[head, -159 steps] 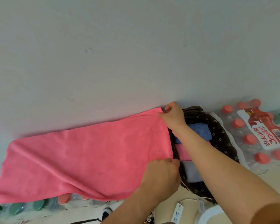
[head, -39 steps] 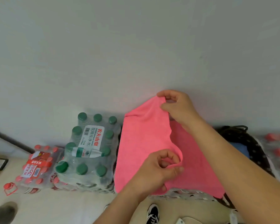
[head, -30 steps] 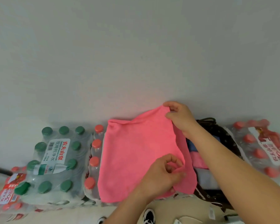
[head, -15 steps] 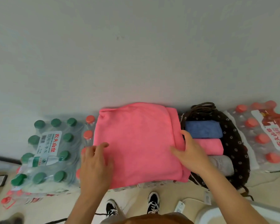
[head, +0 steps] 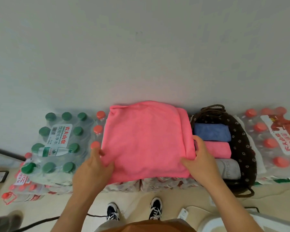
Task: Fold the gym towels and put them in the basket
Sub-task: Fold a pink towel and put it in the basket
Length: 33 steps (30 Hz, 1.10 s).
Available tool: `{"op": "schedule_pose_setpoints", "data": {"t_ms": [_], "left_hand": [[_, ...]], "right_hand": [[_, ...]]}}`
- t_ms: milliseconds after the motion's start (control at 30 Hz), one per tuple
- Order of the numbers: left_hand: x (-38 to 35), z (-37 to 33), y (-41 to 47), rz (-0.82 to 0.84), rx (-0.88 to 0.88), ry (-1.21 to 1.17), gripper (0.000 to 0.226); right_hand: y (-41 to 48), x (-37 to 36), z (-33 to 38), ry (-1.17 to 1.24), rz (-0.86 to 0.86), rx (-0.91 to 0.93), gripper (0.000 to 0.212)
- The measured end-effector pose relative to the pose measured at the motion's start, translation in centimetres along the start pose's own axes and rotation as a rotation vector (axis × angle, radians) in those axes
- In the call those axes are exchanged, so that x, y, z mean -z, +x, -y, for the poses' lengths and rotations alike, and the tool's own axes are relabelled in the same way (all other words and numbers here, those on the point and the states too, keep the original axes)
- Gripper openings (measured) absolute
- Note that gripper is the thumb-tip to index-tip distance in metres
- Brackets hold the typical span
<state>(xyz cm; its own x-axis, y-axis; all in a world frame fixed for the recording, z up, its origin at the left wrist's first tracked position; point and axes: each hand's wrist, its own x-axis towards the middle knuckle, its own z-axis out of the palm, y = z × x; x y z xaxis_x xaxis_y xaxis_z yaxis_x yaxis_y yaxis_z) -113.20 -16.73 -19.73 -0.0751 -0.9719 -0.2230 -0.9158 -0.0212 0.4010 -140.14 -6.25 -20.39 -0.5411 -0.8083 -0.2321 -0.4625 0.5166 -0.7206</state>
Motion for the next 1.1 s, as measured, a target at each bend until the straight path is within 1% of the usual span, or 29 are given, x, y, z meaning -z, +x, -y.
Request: {"op": "schedule_pose_setpoints", "data": {"t_ms": [100,167,233,267,300,367,400,467,567,633,700,733,800,833,900,967,1033,1100], "left_hand": [[0.7,0.6,-0.3,0.159,0.060,-0.095,0.019],[1.3,1.3,-0.9,0.244,0.044,-0.067,0.017],[2.0,1.8,-1.5,0.346,0.034,-0.003,0.021],[2.3,1.9,-1.6,0.387,0.017,0.061,0.022],[2.6,1.9,-1.5,0.392,-0.010,0.135,0.023],[2.8,1.6,-0.4,0.278,-0.049,0.213,0.021],[2.8,1.1,0.5,0.204,-0.061,0.171,0.017],[2.8,-0.4,2.8,0.082,-0.057,-0.024,0.011],[2.8,-3.0,7.2,-0.058,0.013,-0.286,0.016],[2.7,-4.1,10.4,-0.074,0.082,-0.364,0.025],[2.5,-4.7,12.8,-0.004,0.109,-0.394,0.033],[2.3,-4.8,13.5,0.033,0.111,-0.371,0.036],[2.2,-5.2,14.4,0.070,0.124,-0.326,0.034],[2.0,-5.4,14.7,0.070,0.131,-0.329,0.026],[1.6,-5.5,15.1,0.031,0.151,-0.335,0.006],[1.2,-5.4,15.2,-0.038,0.140,-0.325,0.012],[0.9,-5.6,15.4,-0.094,0.123,-0.358,0.014],[1.0,-5.9,15.7,-0.128,0.120,-0.392,0.021]], "right_hand": [[-0.5,0.2,-0.8,0.052,0.030,-0.038,0.070],[-0.9,0.8,-1.3,0.061,0.115,-0.086,0.073],[-1.5,1.6,-1.8,-0.028,0.214,-0.136,0.079],[-1.7,2.0,-1.9,-0.107,0.246,-0.141,0.080],[-1.8,2.2,-1.9,-0.206,0.246,-0.114,0.077],[-1.4,2.4,-1.5,-0.378,0.139,-0.010,0.065],[-0.8,2.4,-0.9,-0.401,0.079,0.038,0.058],[1.0,2.3,0.9,-0.341,0.032,0.091,0.047],[5.3,1.0,3.1,-0.289,0.061,0.145,0.046],[8.3,0.0,3.9,-0.273,0.041,0.165,0.048],[10.8,-0.6,4.2,-0.274,0.034,0.118,0.051],[11.7,-0.8,4.3,-0.282,0.040,0.082,0.054],[12.9,-1.3,4.1,-0.312,0.051,0.040,0.055],[13.3,-1.5,4.0,-0.329,0.050,0.032,0.052],[13.6,-1.8,3.7,-0.336,0.030,0.027,0.042],[13.8,-2.1,3.4,-0.285,-0.002,0.018,0.033],[13.8,-2.1,3.2,-0.227,-0.015,0.013,0.026],[13.8,-2.1,3.2,-0.190,-0.023,0.007,0.021]]}}
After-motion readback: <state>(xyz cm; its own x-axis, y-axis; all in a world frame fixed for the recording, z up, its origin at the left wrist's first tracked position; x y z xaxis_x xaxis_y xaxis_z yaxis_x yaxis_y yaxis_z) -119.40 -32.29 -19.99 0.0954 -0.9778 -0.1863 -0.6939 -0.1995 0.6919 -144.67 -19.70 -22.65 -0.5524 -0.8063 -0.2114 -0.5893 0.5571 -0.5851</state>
